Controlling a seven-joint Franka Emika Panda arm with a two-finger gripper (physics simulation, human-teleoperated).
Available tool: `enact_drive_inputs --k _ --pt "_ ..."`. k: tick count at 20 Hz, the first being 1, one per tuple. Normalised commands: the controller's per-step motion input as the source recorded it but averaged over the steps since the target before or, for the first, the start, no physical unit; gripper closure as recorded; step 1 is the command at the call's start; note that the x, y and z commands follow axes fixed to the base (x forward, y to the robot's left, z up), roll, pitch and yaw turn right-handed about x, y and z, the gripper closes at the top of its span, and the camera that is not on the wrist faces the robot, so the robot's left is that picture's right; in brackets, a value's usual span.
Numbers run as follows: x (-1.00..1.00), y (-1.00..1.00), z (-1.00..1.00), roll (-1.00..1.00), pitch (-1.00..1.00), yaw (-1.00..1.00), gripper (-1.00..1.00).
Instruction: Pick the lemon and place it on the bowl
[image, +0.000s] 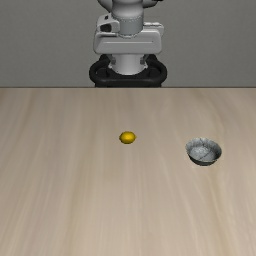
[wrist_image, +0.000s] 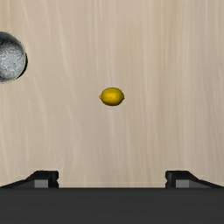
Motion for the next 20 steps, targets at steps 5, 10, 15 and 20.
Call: enact_drive_inputs --k 5,10,15,20 --pt "1.0 0.0 0.0 0.0 0.0 0.0 -1.0" --pt "0.2 0.0 -0.8 0.0 0.0 0.0 -1.0" --pt "0.0 0.0 -1.0 0.0 0.0 0.0 -1.0" --pt "0.0 0.0 -1.0 0.0 0.0 0.0 -1.0"
